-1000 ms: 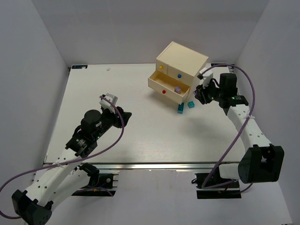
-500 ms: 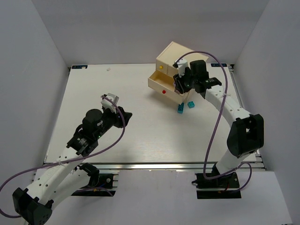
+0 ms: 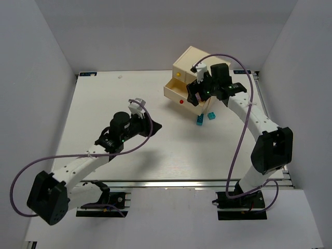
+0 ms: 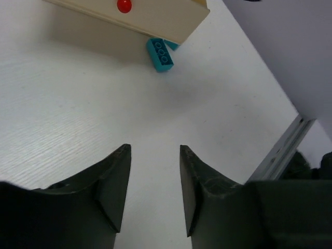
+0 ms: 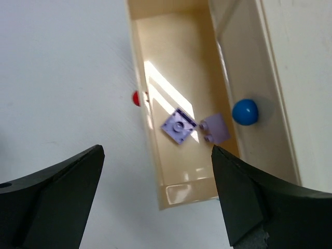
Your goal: Sort the legos into containers by color
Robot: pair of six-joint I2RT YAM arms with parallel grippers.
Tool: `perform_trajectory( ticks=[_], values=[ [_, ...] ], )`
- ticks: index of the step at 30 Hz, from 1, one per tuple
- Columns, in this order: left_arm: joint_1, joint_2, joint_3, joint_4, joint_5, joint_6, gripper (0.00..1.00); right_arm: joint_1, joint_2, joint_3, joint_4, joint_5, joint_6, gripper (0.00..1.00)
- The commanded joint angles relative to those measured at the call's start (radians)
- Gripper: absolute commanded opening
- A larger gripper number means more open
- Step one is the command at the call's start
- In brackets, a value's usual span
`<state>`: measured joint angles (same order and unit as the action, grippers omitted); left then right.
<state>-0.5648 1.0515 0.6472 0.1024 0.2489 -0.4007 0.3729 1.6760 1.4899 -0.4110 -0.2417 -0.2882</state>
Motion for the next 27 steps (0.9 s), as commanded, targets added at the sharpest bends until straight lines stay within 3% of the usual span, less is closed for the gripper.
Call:
perform_trajectory(
  ticks=[1, 3, 6, 7, 8, 9, 10, 12, 14, 17, 18, 21, 27],
  values=[
    [0.006, 0.109, 0.028, 0.221, 0.027, -0.154, 0.48, -0.008, -0.114, 0.093, -0.014, -0.191, 0.018, 0.89],
    [0.006, 0.177, 0.026, 0.349, 0.017, -0.228, 0.38, -0.015, -0.154, 0.106, 0.038, -0.238, 0.056, 0.89],
    [0.006, 0.330, 0.061, 0.483, 0.004, -0.300, 0.28, -0.038, -0.220, 0.082, 0.159, -0.161, 0.112, 0.85],
    [0.006, 0.372, 0.095, 0.509, 0.006, -0.319, 0.26, -0.049, -0.196, 0.108, 0.156, -0.122, 0.130, 0.50],
    [0.006, 0.449, 0.112, 0.538, 0.009, -0.338, 0.24, -0.066, -0.161, 0.148, 0.156, -0.049, 0.148, 0.29],
    [0.006, 0.488, 0.133, 0.589, 0.013, -0.369, 0.20, -0.078, -0.127, 0.241, 0.112, -0.035, 0.165, 0.02],
    [0.006, 0.522, 0.172, 0.612, 0.026, -0.392, 0.20, -0.116, -0.064, 0.277, 0.086, -0.025, 0.203, 0.00],
    [0.006, 0.615, 0.199, 0.698, 0.036, -0.450, 0.20, -0.140, -0.021, 0.343, 0.089, -0.019, 0.237, 0.00],
    [0.006, 0.665, 0.248, 0.717, 0.032, -0.487, 0.23, -0.178, 0.048, 0.389, 0.104, 0.021, 0.305, 0.09],
    [0.006, 0.745, 0.294, 0.752, 0.013, -0.530, 0.34, -0.232, 0.157, 0.501, 0.129, 0.029, 0.368, 0.29],
    [0.006, 0.778, 0.305, 0.757, 0.013, -0.535, 0.36, -0.248, 0.191, 0.509, 0.149, 0.030, 0.369, 0.42],
    [0.006, 0.823, 0.351, 0.757, 0.010, -0.541, 0.43, -0.276, 0.269, 0.539, 0.170, 0.012, 0.377, 0.55],
    [0.006, 0.929, 0.439, 0.758, 0.026, -0.553, 0.44, -0.351, 0.358, 0.569, 0.247, -0.048, 0.452, 0.59]
  ],
)
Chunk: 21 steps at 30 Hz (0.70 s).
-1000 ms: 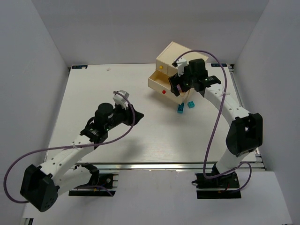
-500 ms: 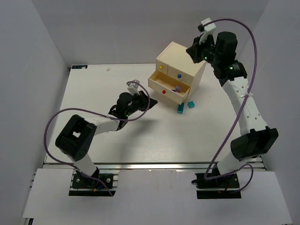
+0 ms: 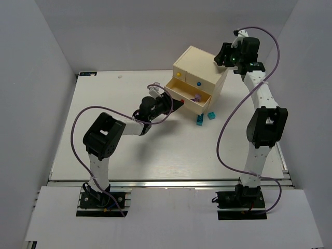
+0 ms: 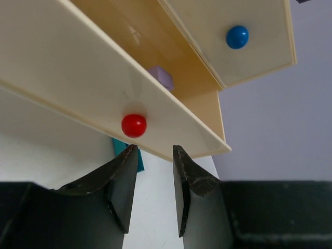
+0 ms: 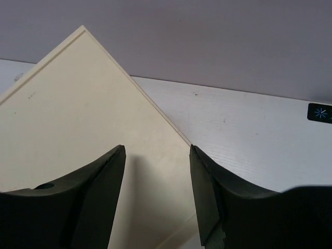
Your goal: Sort the legos into containers by color
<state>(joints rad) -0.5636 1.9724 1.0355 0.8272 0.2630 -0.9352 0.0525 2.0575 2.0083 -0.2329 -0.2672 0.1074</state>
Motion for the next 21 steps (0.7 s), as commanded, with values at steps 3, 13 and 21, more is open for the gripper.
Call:
perform_trajectory(
  ticks=[3, 13, 21],
  values=[
    [0.005, 0.035, 0.072, 0.035, 0.018, -0.022, 0.44, -0.040, -0.011, 0.032, 0.110, -0.047, 0.063, 0.59],
    [0.005, 0.080, 0.113, 0.030, 0.025, -0.020, 0.44, -0.102, 0.033, 0.030, 0.130, -0.096, 0.061, 0.58],
    [0.005, 0.126, 0.188, -0.002, 0.021, -0.014, 0.44, -0.121, 0.130, 0.090, 0.047, -0.306, 0.068, 0.36]
  ],
)
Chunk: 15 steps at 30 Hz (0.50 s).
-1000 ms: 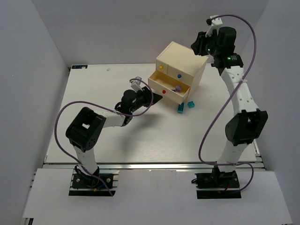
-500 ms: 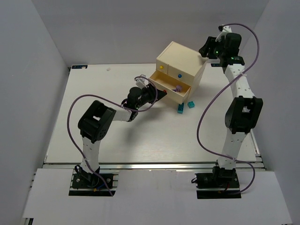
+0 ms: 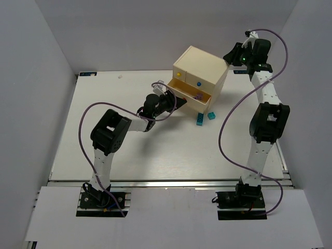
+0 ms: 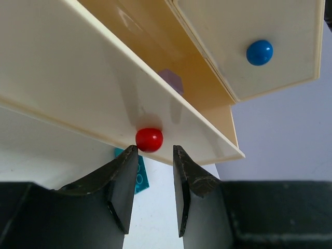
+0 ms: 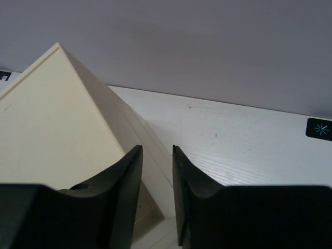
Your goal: Sort the legos into containers by color
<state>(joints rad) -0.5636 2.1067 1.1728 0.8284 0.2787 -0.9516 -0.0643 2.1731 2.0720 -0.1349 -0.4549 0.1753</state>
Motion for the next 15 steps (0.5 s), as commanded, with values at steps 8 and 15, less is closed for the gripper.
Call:
perform_trajectory(
  ticks=[8, 15],
  values=[
    [0.005, 0.081, 0.166, -0.032, -0.010, 0.004, 0.44, -0.008, -0.022, -0.068, -0.077, -0.214, -0.042, 0.22],
    [0.005, 0.176, 0.300, -0.052, -0.039, -0.003, 0.44, -0.009, -0.030, -0.076, -0.129, -0.238, -0.082, 0.22]
  ],
)
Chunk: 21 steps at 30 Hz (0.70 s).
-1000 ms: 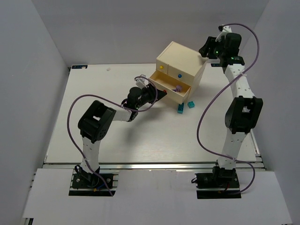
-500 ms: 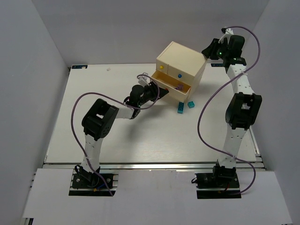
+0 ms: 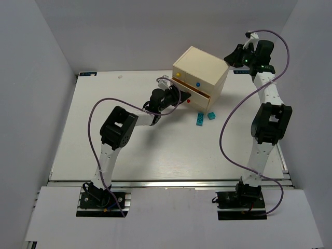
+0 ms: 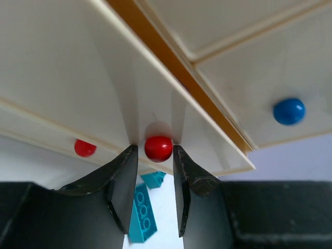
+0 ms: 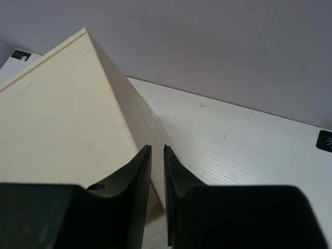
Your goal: Sort the legos into containers by color
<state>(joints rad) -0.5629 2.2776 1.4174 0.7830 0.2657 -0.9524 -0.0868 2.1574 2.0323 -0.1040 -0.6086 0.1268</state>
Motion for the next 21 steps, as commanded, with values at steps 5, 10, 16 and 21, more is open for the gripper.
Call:
perform_trajectory(
  ticks=[5, 10, 16, 21],
  values=[
    [0.004, 0.045, 0.121, -0.024, -0.045, 0.000, 0.44, 0.012, -0.022, -0.056, -0.166, -0.089, -0.049, 0.22],
    [-0.005, 0.069, 0.152, -0.028, -0.043, 0.001, 0.45, 0.004, -0.030, -0.075, -0.163, -0.091, -0.041, 0.25],
    [-0.005, 0.027, 0.074, 0.036, -0.025, 0.000, 0.46, -0.004, -0.042, -0.078, -0.154, -0.077, -0.026, 0.34],
    [0.006, -0.066, -0.078, 0.055, -0.025, 0.072, 0.40, -0.010, -0.039, -0.072, -0.148, -0.071, -0.009, 0.39]
  ],
)
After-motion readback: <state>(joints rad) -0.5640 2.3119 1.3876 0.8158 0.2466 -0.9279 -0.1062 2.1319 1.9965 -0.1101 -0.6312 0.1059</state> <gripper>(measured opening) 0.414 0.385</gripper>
